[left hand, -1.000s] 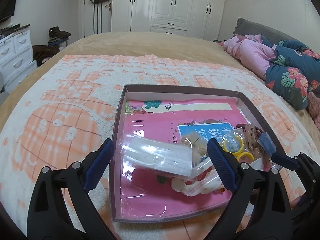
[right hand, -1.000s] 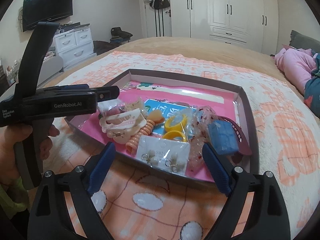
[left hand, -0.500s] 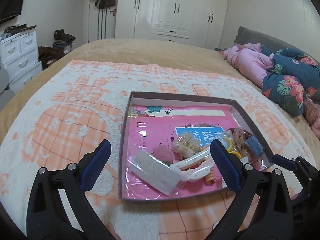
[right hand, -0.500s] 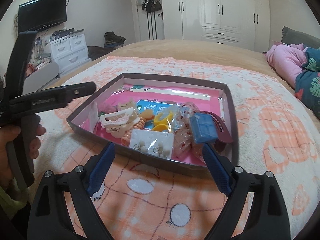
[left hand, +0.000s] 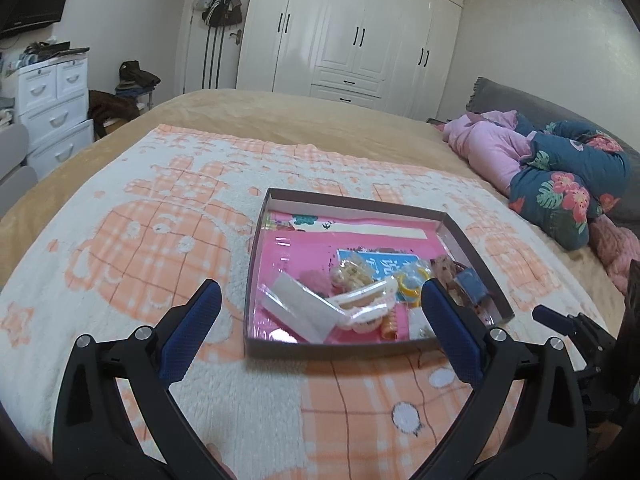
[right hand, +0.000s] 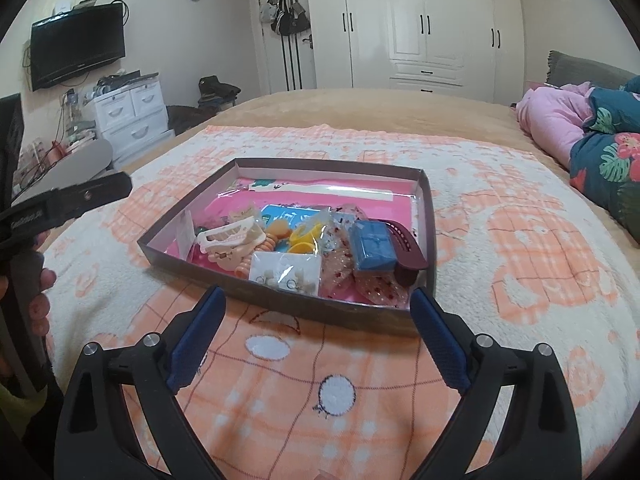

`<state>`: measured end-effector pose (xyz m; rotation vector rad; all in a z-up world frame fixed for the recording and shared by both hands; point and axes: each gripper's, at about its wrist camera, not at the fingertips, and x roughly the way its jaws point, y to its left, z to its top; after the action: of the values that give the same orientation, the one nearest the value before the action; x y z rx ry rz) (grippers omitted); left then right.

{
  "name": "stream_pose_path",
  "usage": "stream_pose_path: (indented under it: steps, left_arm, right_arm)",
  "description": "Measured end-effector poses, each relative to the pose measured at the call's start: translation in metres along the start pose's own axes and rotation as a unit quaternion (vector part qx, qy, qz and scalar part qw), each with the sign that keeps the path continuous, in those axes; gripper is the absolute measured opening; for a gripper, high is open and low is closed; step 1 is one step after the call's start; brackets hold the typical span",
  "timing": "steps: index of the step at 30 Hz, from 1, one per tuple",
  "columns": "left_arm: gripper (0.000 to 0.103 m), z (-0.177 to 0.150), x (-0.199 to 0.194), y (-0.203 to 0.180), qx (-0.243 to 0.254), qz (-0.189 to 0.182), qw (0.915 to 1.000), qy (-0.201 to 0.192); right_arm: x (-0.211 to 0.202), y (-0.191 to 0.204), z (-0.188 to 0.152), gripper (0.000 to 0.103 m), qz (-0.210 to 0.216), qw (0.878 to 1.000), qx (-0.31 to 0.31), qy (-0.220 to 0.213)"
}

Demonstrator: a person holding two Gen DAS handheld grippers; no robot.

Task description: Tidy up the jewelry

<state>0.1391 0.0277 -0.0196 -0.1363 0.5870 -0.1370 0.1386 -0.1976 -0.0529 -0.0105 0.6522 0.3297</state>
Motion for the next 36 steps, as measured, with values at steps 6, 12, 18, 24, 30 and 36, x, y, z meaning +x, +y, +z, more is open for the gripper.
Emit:
stream_pose_path:
  steps: [6, 12, 18, 24, 30, 36]
  left_arm:
    - [0.092, -0.014, -0.016, -0.007, 0.008, 0.003, 0.9999, -0.010]
    - [0.092, -0.023, -0.032, -0.012, 0.020, 0.011, 0.9995, -0.023]
    - [0.092, -0.032, -0.040, -0.016, 0.029, 0.027, 0.9987, -0.031]
    - [0.092, -0.039, -0.046, -0.018, 0.033, 0.028, 0.9983, -0.039]
    - [0.092, -0.045, -0.054, -0.021, 0.034, 0.030, 0.9977, -0.050]
    - [0.092, -0.044, -0.060, -0.022, 0.034, 0.032, 0.9971, -0.061]
  right_arm:
    - [-0.015, 0.001, -0.006, 0.096, -0.004, 1.000, 0.006, -0.013]
    - [-0.033, 0.005, -0.009, 0.096, -0.012, 0.999, -0.002, -0.038]
    - [-0.045, 0.009, -0.012, 0.096, -0.021, 0.998, -0.015, -0.058]
    - [-0.055, 0.010, -0.018, 0.096, -0.025, 0.997, -0.016, -0.074]
    - [-0.061, 0.011, -0.025, 0.096, -0.030, 0.996, -0.016, -0.088]
    - [-0.065, 0.013, -0.032, 0.096, -0.037, 0.995, -0.022, -0.095]
